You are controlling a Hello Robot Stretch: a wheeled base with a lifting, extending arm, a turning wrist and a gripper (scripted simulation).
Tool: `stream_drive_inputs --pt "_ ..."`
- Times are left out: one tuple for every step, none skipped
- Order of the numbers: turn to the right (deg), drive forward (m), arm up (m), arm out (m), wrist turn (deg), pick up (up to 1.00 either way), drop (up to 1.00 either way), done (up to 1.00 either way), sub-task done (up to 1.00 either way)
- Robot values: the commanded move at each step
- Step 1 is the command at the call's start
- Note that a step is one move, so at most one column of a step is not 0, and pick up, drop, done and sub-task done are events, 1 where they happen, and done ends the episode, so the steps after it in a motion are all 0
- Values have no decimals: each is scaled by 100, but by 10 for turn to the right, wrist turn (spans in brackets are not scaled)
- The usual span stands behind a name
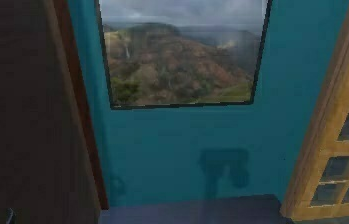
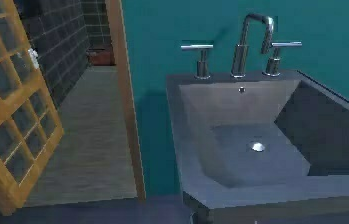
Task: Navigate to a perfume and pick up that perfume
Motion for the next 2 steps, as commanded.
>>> stream_drive_inputs --pt "0 30 0 0 0 0 0 0 0" --pt "450 0 0 0 0 0 0 0 0"
